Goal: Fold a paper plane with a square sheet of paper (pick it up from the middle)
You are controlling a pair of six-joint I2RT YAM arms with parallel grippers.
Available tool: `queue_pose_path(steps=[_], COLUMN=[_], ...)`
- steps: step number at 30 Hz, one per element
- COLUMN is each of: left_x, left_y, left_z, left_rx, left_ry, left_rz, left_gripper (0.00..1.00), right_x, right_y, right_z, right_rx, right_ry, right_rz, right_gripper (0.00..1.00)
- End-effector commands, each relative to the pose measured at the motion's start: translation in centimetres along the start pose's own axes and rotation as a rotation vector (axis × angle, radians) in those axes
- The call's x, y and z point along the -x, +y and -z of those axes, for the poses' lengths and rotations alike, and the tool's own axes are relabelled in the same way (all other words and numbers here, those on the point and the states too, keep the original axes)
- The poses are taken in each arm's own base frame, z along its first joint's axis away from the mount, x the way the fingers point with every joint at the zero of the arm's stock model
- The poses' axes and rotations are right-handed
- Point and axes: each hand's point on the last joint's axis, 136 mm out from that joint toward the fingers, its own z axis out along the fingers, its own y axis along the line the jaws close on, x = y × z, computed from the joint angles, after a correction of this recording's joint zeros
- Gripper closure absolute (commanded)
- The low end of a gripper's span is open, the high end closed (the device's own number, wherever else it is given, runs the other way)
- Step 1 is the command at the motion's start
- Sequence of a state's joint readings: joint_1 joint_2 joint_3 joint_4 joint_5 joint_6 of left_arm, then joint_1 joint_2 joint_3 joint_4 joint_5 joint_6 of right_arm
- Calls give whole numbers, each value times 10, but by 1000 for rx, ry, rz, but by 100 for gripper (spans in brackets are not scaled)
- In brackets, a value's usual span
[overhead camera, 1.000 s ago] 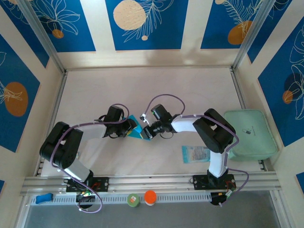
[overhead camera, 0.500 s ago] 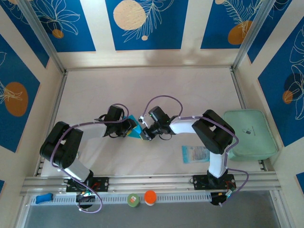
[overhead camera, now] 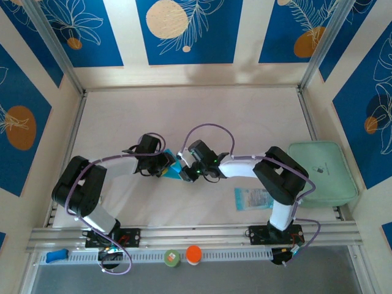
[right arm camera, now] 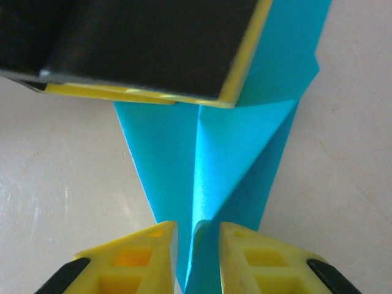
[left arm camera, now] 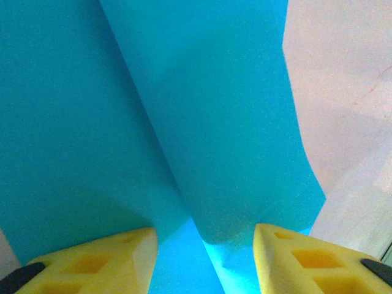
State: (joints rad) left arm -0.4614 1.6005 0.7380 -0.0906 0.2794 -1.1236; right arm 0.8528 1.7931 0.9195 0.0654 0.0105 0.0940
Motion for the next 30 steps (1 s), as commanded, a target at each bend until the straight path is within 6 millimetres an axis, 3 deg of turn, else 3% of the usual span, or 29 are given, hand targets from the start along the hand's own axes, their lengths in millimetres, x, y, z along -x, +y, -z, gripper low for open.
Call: queue_pose_path(steps=[1,14,30], left_x=[-13,-12,-12], left_y=[41,41,39], left_z=[-8,-9,-8], left_rx=[160,163,155], left_ry=[38,42,40], left_rz=[55,55,46], left_gripper=[50,49,46], right_x=[-4,-9,-6], right_y=[0,-9,1], right_z=[-1,-13,-10], right_rx=[-41,-116,-44], right_ry=[7,50,39], right_rz=[34,23,8], right_gripper=[75,76,97])
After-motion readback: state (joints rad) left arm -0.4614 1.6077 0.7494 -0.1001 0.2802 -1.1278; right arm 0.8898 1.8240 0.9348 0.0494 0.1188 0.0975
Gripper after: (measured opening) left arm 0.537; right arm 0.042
